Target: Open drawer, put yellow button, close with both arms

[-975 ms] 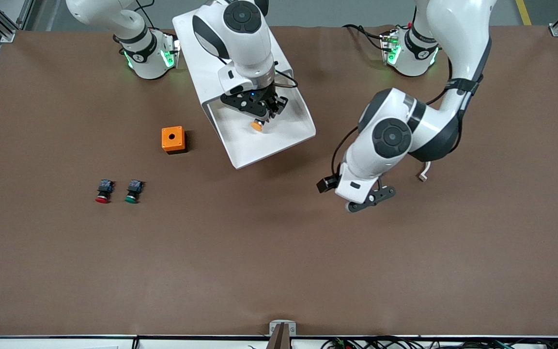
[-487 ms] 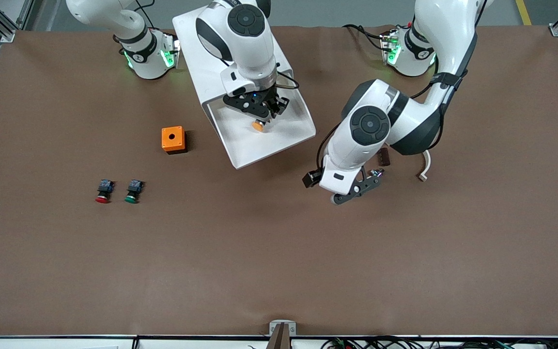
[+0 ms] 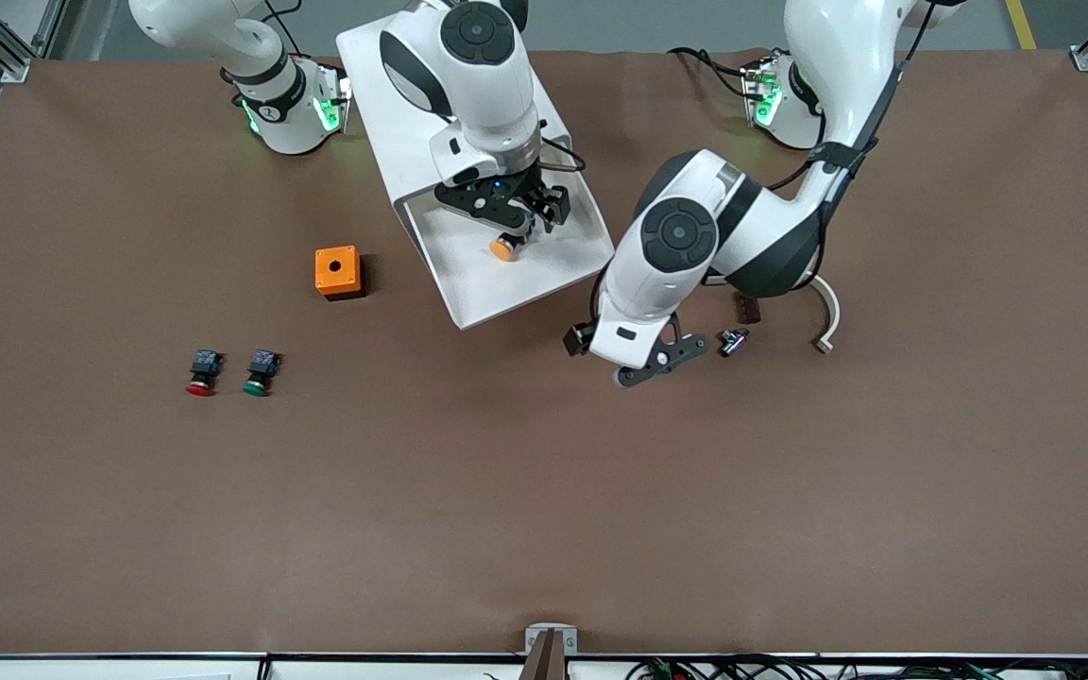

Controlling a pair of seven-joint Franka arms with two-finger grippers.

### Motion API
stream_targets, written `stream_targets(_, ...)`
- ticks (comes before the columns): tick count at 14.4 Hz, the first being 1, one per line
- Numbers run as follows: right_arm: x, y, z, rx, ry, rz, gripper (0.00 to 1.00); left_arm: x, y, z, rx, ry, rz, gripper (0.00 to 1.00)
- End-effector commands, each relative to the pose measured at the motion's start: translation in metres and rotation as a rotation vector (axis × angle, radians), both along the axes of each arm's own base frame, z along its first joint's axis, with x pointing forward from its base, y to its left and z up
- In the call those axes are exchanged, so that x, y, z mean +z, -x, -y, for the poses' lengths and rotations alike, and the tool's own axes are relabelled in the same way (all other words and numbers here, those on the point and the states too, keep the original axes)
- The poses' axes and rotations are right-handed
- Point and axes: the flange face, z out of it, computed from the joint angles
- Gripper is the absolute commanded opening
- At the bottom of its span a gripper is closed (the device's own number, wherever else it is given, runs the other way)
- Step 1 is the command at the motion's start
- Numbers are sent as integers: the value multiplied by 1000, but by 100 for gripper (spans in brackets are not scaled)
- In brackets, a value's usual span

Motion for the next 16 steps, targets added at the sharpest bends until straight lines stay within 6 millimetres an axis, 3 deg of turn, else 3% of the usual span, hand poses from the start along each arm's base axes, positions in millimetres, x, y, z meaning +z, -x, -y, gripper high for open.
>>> stream_targets(1,25,-11,4,19,-4,25,100,-1,7,18,13,-16,14,100)
stream_targets(5,47,-28,27,151,23,14,100,-1,28,42,-7,-16,9,100)
stream_targets(8,79,-54,67,275,44,1,100,-1,39,53,-26,-14,7,100)
stream_targets(12,118,-102,161,418,46,10,100,1,45,60,13,-12,0,100)
stream_targets(16,148,-145,260,422,37,-11,100,2,61,77,48,16,-39,100)
